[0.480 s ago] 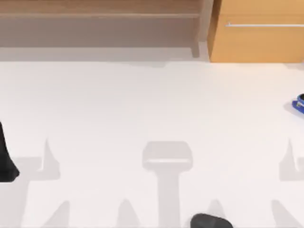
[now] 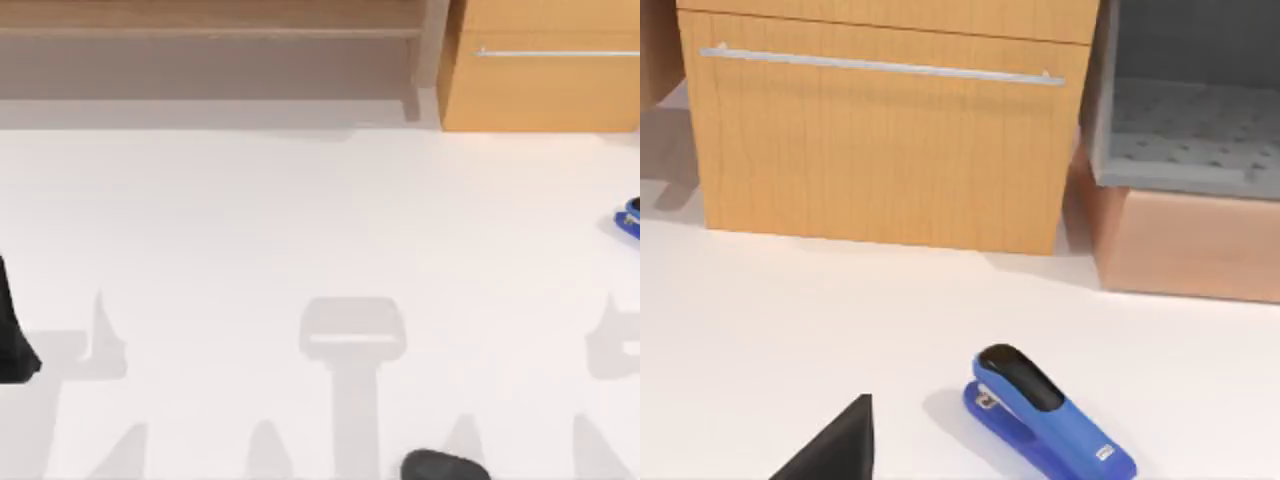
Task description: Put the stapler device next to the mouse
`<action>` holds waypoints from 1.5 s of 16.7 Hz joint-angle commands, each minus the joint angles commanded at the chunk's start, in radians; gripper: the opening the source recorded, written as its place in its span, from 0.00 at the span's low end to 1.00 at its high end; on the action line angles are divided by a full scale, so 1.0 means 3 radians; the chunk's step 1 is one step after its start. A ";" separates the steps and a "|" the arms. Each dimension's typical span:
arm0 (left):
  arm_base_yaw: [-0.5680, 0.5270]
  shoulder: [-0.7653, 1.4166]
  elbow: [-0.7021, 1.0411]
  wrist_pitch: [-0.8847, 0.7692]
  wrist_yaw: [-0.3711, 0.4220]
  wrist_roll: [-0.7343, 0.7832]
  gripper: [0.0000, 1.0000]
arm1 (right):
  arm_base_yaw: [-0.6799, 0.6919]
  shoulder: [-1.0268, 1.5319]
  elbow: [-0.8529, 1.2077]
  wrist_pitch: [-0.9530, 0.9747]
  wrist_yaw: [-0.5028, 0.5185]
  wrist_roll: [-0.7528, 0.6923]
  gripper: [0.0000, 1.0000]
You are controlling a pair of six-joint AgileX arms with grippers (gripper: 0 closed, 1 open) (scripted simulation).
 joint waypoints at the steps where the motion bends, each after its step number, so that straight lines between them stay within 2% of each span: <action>1: 0.0000 0.0000 0.0000 0.0000 0.0000 0.0000 1.00 | -0.0006 0.0225 0.0179 -0.0130 -0.0001 -0.0091 1.00; 7: 0.0000 0.0000 0.0000 0.0000 0.0000 0.0000 1.00 | -0.0040 0.1880 0.1393 -0.0847 0.0023 -0.0677 1.00; 19: 0.0000 0.0000 0.0000 0.0000 0.0000 0.0000 1.00 | -0.0112 0.4414 0.3394 -0.2175 0.0006 -0.1626 1.00; 25: 0.0000 0.0000 0.0000 0.0000 0.0000 0.0000 1.00 | -0.0150 0.5884 0.4605 -0.2849 0.0067 -0.2177 1.00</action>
